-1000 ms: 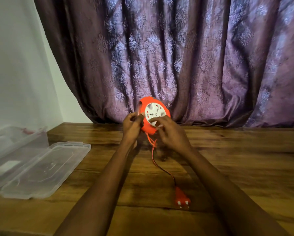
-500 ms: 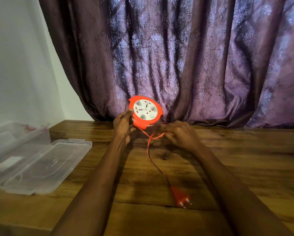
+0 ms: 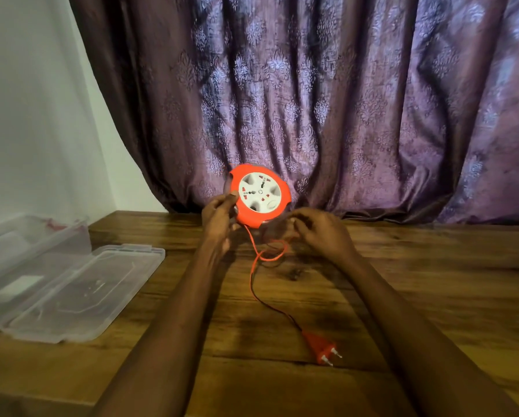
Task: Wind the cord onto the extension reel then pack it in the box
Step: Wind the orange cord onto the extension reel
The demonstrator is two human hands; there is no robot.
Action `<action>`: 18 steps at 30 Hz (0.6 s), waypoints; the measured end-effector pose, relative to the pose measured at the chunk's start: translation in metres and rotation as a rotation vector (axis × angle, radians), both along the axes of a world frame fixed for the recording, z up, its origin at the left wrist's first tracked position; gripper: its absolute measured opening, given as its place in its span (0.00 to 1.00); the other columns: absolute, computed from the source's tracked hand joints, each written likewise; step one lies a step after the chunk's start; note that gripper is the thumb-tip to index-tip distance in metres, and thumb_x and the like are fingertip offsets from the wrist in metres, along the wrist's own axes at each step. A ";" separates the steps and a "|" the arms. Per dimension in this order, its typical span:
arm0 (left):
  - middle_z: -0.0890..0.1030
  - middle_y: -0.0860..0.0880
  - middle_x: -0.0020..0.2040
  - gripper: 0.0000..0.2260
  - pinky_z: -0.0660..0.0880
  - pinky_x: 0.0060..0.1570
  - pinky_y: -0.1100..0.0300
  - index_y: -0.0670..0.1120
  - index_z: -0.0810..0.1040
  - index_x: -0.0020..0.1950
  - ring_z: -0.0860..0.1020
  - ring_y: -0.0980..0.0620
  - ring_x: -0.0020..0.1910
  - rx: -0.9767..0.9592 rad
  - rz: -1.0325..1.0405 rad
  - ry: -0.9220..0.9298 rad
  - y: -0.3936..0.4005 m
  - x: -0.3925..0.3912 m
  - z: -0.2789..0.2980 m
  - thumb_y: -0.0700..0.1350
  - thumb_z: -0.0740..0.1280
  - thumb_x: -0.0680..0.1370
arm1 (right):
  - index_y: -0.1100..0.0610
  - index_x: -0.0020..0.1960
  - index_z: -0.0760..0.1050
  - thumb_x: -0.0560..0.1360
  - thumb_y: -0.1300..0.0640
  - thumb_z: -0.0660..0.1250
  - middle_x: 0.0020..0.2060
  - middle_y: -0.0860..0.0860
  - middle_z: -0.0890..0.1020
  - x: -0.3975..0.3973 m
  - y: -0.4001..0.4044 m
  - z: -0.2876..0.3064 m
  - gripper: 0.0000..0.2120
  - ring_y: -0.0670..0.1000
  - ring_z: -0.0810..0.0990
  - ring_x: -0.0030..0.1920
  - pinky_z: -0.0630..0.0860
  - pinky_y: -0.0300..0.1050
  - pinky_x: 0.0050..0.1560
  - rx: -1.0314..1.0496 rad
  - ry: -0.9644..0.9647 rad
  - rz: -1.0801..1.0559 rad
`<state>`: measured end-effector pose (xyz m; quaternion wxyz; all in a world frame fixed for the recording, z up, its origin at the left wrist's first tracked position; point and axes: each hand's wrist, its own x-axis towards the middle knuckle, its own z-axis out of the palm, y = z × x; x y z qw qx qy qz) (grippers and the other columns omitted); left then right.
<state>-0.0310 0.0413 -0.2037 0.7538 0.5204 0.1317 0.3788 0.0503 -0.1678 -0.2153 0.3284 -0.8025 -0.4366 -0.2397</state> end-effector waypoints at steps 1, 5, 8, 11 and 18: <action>0.69 0.49 0.29 0.10 0.61 0.31 0.59 0.48 0.72 0.38 0.63 0.52 0.29 0.039 -0.022 0.012 -0.002 0.000 0.000 0.43 0.69 0.78 | 0.49 0.60 0.81 0.78 0.54 0.66 0.52 0.50 0.84 0.000 -0.001 0.003 0.12 0.55 0.83 0.52 0.78 0.49 0.50 0.048 -0.054 -0.030; 0.69 0.51 0.30 0.10 0.61 0.29 0.61 0.48 0.74 0.37 0.63 0.55 0.28 0.264 -0.076 0.034 -0.012 0.003 0.000 0.42 0.69 0.78 | 0.49 0.69 0.76 0.78 0.55 0.66 0.59 0.53 0.79 0.001 -0.008 0.010 0.19 0.59 0.78 0.55 0.76 0.55 0.52 -0.057 -0.314 -0.118; 0.74 0.55 0.27 0.12 0.63 0.26 0.64 0.47 0.78 0.34 0.66 0.59 0.26 0.364 -0.106 0.064 -0.018 0.007 0.000 0.41 0.69 0.78 | 0.45 0.70 0.74 0.72 0.55 0.69 0.66 0.54 0.76 0.002 -0.012 0.010 0.26 0.60 0.76 0.56 0.74 0.54 0.49 -0.288 -0.418 -0.132; 0.80 0.51 0.32 0.08 0.68 0.32 0.61 0.47 0.81 0.36 0.72 0.54 0.30 0.361 -0.125 0.132 -0.018 0.010 0.000 0.41 0.70 0.76 | 0.41 0.69 0.74 0.67 0.51 0.73 0.69 0.53 0.74 0.004 -0.017 0.008 0.31 0.59 0.75 0.60 0.73 0.54 0.51 -0.425 -0.446 -0.103; 0.83 0.48 0.35 0.05 0.75 0.35 0.59 0.46 0.83 0.39 0.77 0.54 0.31 0.416 -0.196 0.155 -0.021 0.014 -0.006 0.42 0.72 0.75 | 0.35 0.71 0.67 0.68 0.52 0.62 0.69 0.57 0.72 -0.002 -0.006 -0.009 0.32 0.59 0.73 0.63 0.69 0.53 0.54 -0.517 -0.577 -0.075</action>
